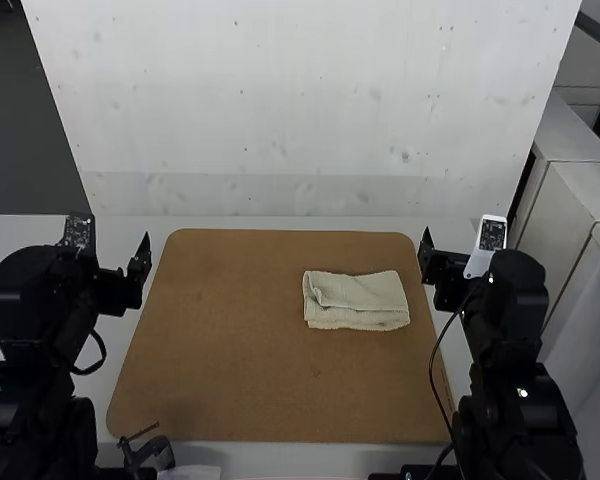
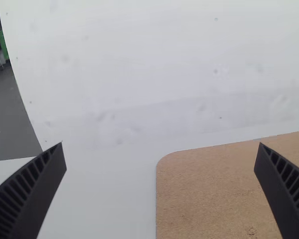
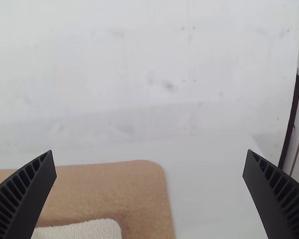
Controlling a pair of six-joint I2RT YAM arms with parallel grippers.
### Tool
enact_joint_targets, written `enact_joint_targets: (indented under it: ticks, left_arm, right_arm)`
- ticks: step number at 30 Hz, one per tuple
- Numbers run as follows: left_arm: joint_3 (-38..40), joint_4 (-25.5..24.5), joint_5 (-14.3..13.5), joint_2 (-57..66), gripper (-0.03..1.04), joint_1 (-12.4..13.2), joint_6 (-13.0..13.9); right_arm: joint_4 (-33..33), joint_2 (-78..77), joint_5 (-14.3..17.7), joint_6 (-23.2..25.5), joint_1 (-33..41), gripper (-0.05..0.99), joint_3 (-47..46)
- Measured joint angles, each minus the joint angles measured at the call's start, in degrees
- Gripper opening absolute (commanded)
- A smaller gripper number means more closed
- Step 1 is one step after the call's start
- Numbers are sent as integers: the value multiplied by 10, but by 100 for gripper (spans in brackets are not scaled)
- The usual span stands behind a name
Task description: Fold the towel.
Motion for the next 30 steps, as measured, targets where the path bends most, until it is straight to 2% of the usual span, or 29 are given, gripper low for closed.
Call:
enact_joint_targets:
  ticks: [1, 4, 7, 15, 30]
  left_arm:
    - [0, 0, 12, 0, 98, 0, 5]
    - [-5, 3, 34, 0, 99, 0, -4]
    - [-9, 3, 46, 0, 99, 0, -10]
    - [-10, 3, 57, 0, 99, 0, -15]
    - [-10, 3, 59, 0, 99, 0, -17]
  right_arm:
    - [0, 0, 0, 2, 0, 96, 0]
    - [0, 0, 0, 7, 0, 96, 0]
    - [0, 0, 0, 10, 0, 96, 0]
    - [0, 0, 0, 10, 0, 96, 0]
    - [0, 0, 0, 10, 0, 96, 0]
